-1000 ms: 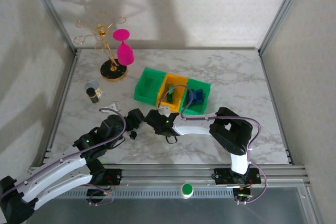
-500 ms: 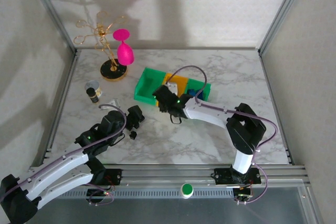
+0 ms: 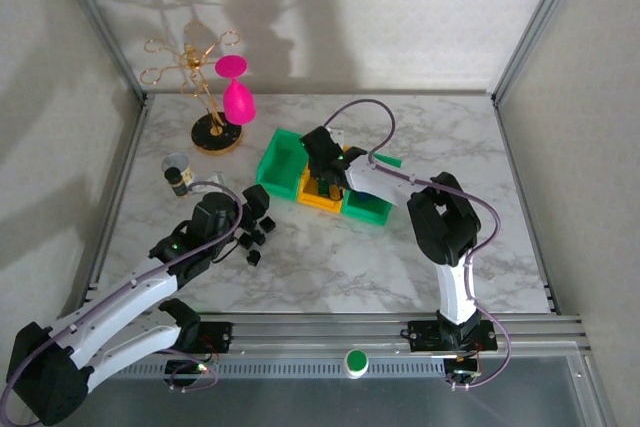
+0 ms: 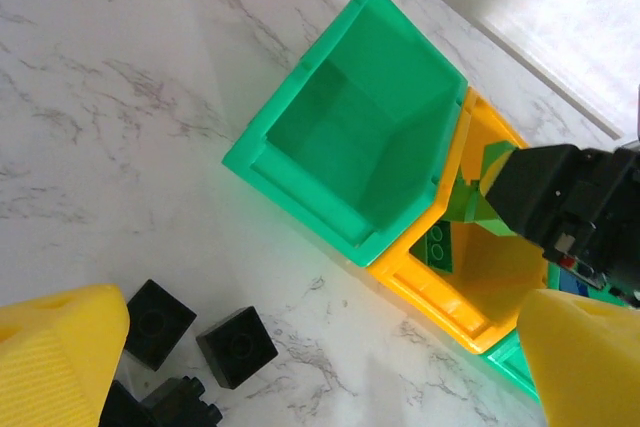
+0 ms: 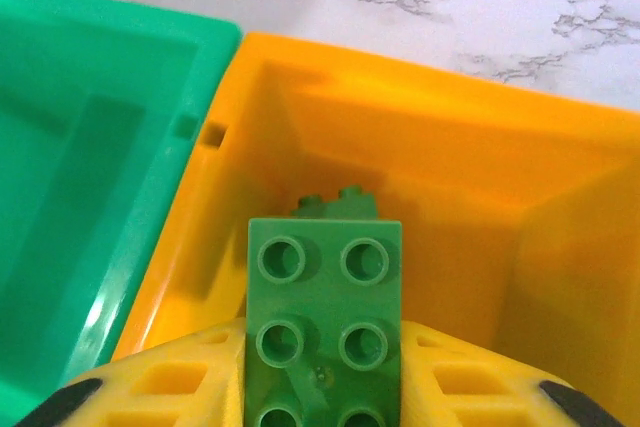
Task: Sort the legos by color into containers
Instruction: Place the lego in the container, then pick up the lego from the middle-left of the table.
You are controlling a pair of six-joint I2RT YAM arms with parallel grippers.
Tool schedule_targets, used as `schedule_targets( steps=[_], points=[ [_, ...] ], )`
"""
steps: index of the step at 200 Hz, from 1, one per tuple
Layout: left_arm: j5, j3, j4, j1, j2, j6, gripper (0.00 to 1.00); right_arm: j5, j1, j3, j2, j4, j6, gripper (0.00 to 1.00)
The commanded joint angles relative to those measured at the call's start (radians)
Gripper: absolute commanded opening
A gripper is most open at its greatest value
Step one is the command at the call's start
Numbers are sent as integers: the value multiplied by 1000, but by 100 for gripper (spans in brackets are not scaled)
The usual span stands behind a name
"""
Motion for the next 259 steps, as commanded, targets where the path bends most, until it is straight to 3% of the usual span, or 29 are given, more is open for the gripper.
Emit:
schedule_targets(
  steps=[1, 35, 83, 191, 224, 259],
  points=[
    [32, 28, 37, 14, 10, 27, 100, -9, -18, 57, 34, -12, -30, 39],
    [43, 33, 41, 21, 17, 33, 99, -23, -30, 74, 25, -20, -41, 48],
    [40, 63, -20, 18, 18, 52, 100, -67, -7, -15, -139, -7, -75, 54],
    [99, 2, -203, -75, 8, -12, 99, -94, 275, -601, -618, 185, 73, 79],
    [102, -18, -268, -80, 30, -42, 92, -125, 347, -758, -683, 270, 157, 86],
    [133, -36, -304, -90, 77, -28, 83, -106, 397, -814, -731, 292, 206, 93]
  ],
)
